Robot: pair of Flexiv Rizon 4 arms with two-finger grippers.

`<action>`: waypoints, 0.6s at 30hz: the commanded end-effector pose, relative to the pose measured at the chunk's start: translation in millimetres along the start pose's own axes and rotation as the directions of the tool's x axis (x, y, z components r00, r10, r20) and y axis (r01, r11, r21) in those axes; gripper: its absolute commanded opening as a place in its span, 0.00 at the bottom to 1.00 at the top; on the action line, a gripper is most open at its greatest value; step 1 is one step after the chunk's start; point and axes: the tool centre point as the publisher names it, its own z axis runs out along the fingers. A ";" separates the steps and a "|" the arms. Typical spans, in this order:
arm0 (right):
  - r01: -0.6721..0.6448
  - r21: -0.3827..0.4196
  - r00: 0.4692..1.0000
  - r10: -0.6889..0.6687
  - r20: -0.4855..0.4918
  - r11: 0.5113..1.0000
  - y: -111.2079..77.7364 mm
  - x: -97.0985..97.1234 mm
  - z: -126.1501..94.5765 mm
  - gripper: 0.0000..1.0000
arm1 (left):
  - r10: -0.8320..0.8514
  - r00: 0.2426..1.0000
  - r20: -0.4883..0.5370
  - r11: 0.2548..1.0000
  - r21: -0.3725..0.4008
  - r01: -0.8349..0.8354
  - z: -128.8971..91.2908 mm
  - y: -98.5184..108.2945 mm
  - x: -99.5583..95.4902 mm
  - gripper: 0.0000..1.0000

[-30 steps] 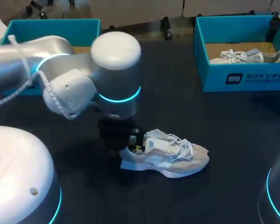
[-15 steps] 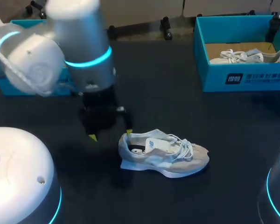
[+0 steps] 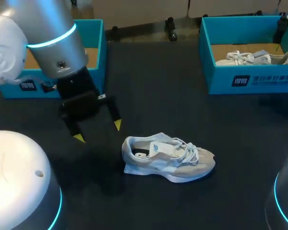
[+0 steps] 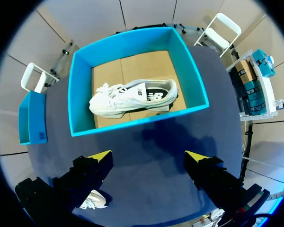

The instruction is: Take the shoe out of the shoebox, open the shoe tongue, remove and reinsert the insole, then place the shoe into the shoebox

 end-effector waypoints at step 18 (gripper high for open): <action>-0.002 -0.002 1.000 0.002 0.000 1.000 -0.9 0.3 0.0 1.00 | -0.668 0.741 0.070 0.690 0.432 0.581 18.1 53.4 29.8 1.00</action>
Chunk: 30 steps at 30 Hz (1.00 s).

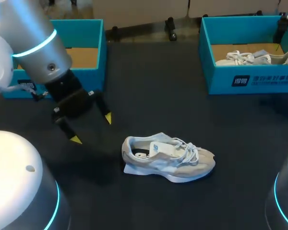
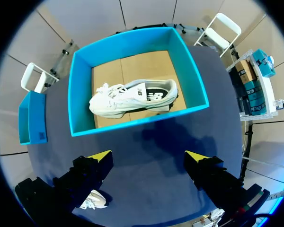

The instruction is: Take the shoe out of the shoebox, open the shoe tongue, remove and reinsert the insole, then place the shoe into the shoebox

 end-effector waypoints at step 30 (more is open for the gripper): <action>-0.002 -0.002 1.000 0.002 0.000 1.000 -0.9 0.2 0.0 1.00 | -0.698 0.716 0.013 0.561 0.632 0.535 41.0 20.3 26.2 1.00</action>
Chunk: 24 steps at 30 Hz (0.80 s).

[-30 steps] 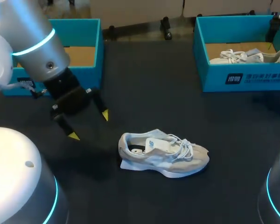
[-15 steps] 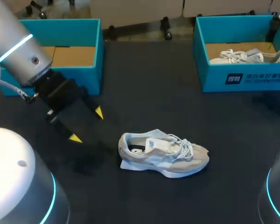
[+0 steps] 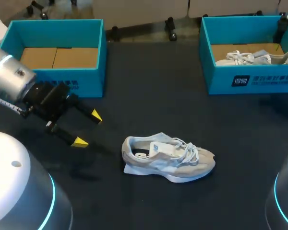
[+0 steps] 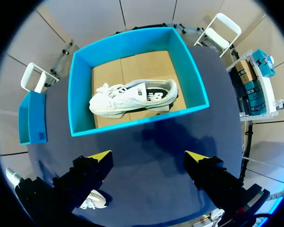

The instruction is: Take the shoe out of the shoebox, open the shoe tongue, remove and reinsert the insole, then place the shoe into the shoebox

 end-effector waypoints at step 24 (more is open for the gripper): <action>-0.002 -0.002 1.000 0.002 0.000 1.000 -0.9 0.2 0.0 1.00 | -0.093 0.989 0.114 0.974 0.216 0.067 39.6 76.9 -3.8 1.00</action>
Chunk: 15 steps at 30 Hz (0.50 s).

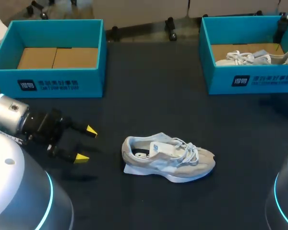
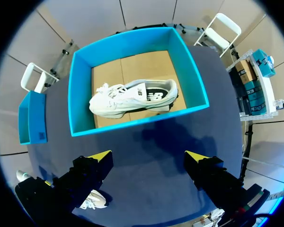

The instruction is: Take the shoe out of the shoebox, open the shoe tongue, remove and reinsert the insole, then place the shoe into the shoebox

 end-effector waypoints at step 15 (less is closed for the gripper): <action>-0.002 -0.002 1.000 0.002 0.000 1.000 -0.9 0.2 0.0 1.00 | -0.069 0.997 -0.025 0.996 0.048 0.070 14.8 18.3 0.5 1.00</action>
